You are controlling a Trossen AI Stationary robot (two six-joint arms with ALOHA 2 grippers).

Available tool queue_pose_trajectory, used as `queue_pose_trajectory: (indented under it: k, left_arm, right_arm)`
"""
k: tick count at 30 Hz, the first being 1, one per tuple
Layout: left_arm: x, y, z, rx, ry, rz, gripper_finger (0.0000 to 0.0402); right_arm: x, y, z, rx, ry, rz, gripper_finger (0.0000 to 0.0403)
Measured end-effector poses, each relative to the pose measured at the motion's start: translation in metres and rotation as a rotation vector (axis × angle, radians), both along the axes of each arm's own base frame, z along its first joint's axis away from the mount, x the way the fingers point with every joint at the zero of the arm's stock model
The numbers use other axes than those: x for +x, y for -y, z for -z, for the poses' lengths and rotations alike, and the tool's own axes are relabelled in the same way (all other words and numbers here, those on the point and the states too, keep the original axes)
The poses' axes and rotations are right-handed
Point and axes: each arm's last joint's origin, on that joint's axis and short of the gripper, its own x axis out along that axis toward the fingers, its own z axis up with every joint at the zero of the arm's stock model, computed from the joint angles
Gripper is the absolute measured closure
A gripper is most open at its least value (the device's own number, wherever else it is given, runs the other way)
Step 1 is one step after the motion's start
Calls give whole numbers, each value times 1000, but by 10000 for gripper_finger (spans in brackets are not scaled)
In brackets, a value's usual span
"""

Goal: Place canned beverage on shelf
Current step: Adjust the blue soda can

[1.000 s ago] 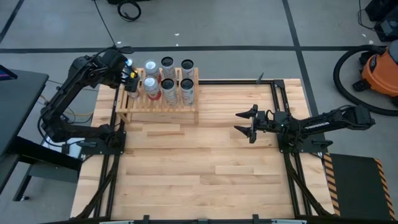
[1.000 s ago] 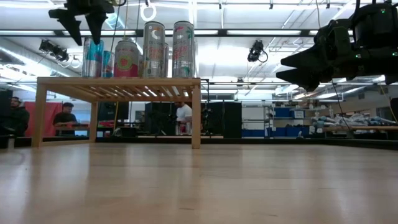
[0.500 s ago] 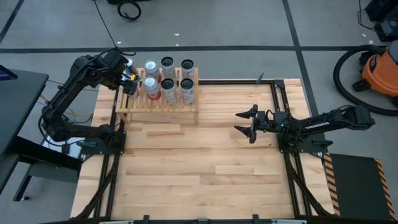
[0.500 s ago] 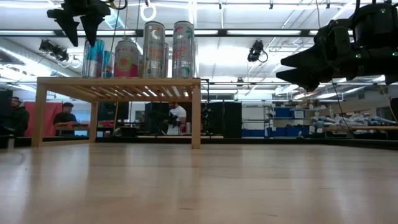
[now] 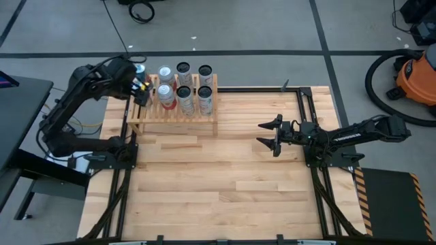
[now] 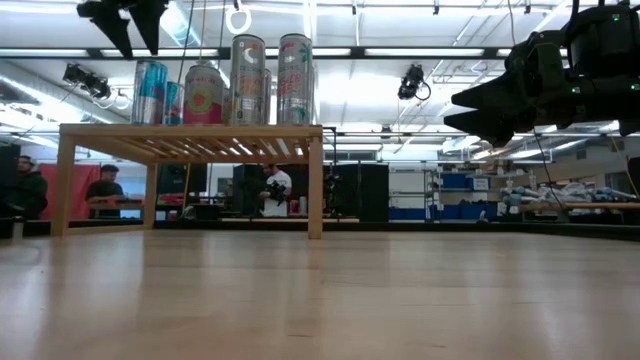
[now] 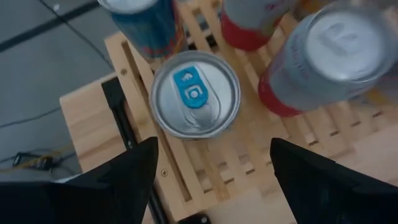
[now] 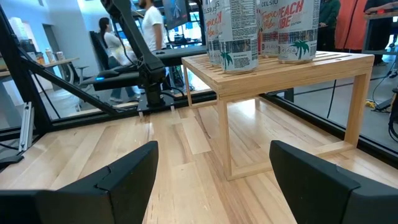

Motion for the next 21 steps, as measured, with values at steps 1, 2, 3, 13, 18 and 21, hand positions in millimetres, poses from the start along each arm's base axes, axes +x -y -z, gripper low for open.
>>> queue_pose_trajectory:
  k: [1,2,3,13,18,21]
  left_arm:
    - [-2,2,-4,20,17,-7,91]
    - [-3,4,-7,40,32,-16,91]
    - [-5,4,-9,59,40,-26,91]
    - [12,-12,-7,89,48,-56,91]
    - [11,-14,-7,90,47,-65,91]
    - [11,-14,-7,90,29,-27,90]
  right_arm:
    - [0,0,0,0,0,0,85]
    - [0,0,0,0,0,0,85]
    - [0,0,0,0,0,0,85]
    - [0,0,0,0,0,0,85]
    - [0,0,0,0,0,0,85]
    - [0,0,0,0,0,0,85]
